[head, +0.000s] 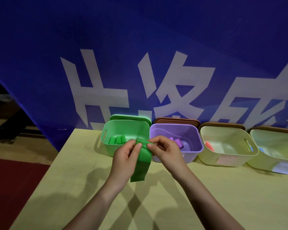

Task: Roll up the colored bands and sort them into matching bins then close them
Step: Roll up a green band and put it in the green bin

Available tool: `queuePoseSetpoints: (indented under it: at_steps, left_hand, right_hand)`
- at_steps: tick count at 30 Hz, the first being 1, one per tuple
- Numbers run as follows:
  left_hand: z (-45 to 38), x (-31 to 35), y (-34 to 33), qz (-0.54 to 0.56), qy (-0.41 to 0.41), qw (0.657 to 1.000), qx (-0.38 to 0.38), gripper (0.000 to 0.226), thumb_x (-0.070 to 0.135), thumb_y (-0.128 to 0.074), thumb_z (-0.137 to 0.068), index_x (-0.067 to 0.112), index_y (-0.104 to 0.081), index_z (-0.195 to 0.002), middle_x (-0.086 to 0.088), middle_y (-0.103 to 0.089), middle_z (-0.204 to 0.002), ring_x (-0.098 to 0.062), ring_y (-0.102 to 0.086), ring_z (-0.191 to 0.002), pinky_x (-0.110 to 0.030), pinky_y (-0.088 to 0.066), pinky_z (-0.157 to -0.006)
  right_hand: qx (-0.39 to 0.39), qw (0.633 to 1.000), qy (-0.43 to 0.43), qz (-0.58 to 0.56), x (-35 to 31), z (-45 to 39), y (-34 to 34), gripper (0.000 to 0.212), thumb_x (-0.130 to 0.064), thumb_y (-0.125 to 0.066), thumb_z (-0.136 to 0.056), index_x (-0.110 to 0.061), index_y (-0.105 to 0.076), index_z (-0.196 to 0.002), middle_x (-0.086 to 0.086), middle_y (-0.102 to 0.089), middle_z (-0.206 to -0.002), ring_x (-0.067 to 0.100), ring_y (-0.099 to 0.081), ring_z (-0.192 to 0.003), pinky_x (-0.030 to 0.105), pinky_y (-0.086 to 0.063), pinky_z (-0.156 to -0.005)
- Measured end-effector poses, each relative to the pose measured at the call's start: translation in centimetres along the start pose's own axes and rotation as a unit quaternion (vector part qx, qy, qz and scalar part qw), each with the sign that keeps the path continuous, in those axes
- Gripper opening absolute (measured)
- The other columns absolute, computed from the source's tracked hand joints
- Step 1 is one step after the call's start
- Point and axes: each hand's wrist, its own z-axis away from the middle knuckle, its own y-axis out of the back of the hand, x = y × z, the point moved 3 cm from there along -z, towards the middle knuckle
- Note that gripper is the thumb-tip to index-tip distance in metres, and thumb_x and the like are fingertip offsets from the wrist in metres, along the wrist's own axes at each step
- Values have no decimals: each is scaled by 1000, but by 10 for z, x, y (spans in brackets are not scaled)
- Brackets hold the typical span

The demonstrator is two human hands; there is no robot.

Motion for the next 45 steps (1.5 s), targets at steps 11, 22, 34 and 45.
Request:
queuePoseSetpoints:
  at_steps: [11,22,34,45]
  left_hand:
    - [23,1,-19,189,126,972,54,44,33,-61,-83,-9,-59,-94,-15,-65,-91,-27,-59,-84,-37,-44,-80]
    - [31,8,-39,200,202,955,88,25,20,-51,-96,13,-73,-89,-9,-73,-93,-17,-65,-87,-31,-48,-81]
    - [34,5,-38,190,199,958,81,22,22,-52,-96,6,-68,-98,-19,-68,-99,-22,-62,-91,-37,-46,-86]
    - [22,1,-2,105,126,986,28,20,13,-50,-98,-4,-59,-104,-28,-62,-104,-21,-58,-88,-36,-45,-81]
  right_hand:
    - [-46,997,12,-63,-2,17,9,5,-17,-68,-76,-18,-64,-76,-10,-56,-63,7,-51,-65,22,-45,-65]
    - [-19,986,137,93,-7,19,34,2,-21,-66,-81,-20,-65,-83,-4,-64,-80,12,-58,-75,21,-46,-72]
    - [-65,946,254,192,-5,26,39,16,-16,-60,-89,-12,-71,-101,2,-66,-98,7,-59,-96,17,-44,-85]
    - [-81,996,-19,19,-5,9,-5,13,-11,-64,-89,-23,-66,-89,-4,-64,-79,5,-59,-75,28,-52,-76]
